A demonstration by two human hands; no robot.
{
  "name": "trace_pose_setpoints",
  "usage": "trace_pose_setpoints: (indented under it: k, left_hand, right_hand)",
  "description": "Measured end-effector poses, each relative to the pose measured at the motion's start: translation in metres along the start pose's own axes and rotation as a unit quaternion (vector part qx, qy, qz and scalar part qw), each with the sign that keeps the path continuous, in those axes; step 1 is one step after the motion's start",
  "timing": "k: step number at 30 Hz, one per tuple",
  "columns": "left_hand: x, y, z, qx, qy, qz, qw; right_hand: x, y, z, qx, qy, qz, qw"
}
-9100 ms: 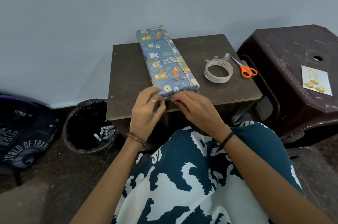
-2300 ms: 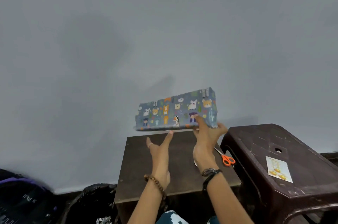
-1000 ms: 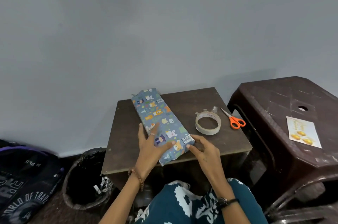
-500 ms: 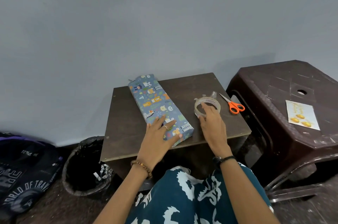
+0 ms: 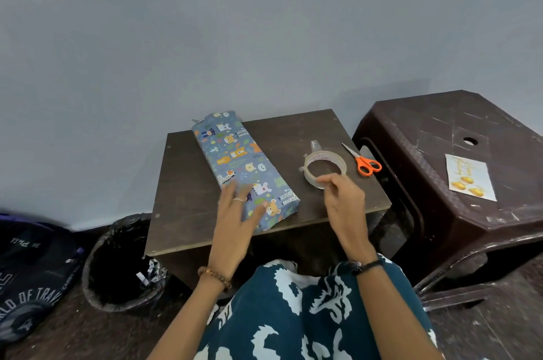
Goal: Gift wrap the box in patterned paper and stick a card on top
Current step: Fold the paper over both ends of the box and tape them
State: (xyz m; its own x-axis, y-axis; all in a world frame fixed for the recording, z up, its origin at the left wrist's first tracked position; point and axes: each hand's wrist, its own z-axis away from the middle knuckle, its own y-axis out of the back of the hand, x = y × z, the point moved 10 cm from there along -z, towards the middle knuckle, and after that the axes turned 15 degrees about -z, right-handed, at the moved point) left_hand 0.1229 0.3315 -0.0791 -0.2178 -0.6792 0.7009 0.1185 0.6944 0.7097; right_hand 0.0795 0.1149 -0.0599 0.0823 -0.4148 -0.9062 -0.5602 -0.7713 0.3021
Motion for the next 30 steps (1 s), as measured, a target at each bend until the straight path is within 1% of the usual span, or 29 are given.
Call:
trace_pose_setpoints:
  k: [1,2,3,5,7,9,12,14,16,18,21,24,28,30]
  left_hand:
    - [-0.010,0.007,0.002,0.036,0.046,0.071,0.996]
    - [-0.021,0.011,0.005,0.063,0.096,0.138,0.984]
    - [-0.030,0.011,0.008,0.074,0.145,0.206,0.965]
    - [-0.038,0.003,0.012,0.054,0.222,0.301,0.926]
    - [-0.040,-0.004,0.008,0.036,0.261,0.344,0.901]
    - [-0.043,-0.009,0.002,0.023,0.299,0.364,0.882]
    - [-0.042,-0.008,-0.005,-0.012,0.322,0.354,0.878]
    - [-0.040,-0.006,-0.008,-0.036,0.326,0.352,0.877]
    - [-0.035,0.000,-0.012,-0.043,0.315,0.357,0.878]
    - [-0.028,0.012,-0.017,-0.046,0.297,0.373,0.878]
    - [-0.015,0.031,-0.026,-0.066,0.247,0.362,0.896]
    - [-0.003,0.041,-0.030,-0.099,0.192,0.362,0.907]
    - [0.019,0.042,-0.023,-0.178,0.139,0.383,0.896]
    - [0.026,0.038,-0.020,-0.221,0.120,0.383,0.889]
  right_hand:
    - [-0.001,-0.007,0.004,-0.012,-0.013,-0.034,0.999]
    - [0.001,-0.016,0.007,-0.028,-0.034,-0.059,0.997]
    - [0.003,-0.025,0.010,-0.051,-0.062,-0.077,0.994]
    - [0.007,-0.044,0.015,-0.100,-0.104,-0.095,0.985]
    - [0.009,-0.057,0.019,-0.130,-0.115,-0.094,0.980]
    - [0.012,-0.061,0.021,-0.126,-0.127,-0.094,0.979]
    - [0.011,-0.056,0.022,-0.107,-0.153,-0.149,0.971]
    - [0.006,-0.052,0.025,-0.105,-0.172,-0.229,0.952]
    - [0.003,-0.051,0.029,-0.118,-0.190,-0.290,0.931]
    - [0.003,-0.054,0.035,-0.140,-0.203,-0.313,0.917]
    - [0.003,-0.057,0.041,-0.154,-0.211,-0.360,0.895]
    - [-0.004,-0.052,0.032,-0.131,-0.225,-0.419,0.870]
    - [-0.029,-0.032,0.004,-0.085,-0.217,-0.505,0.831]
    - [-0.043,-0.017,-0.009,-0.071,-0.201,-0.513,0.832]
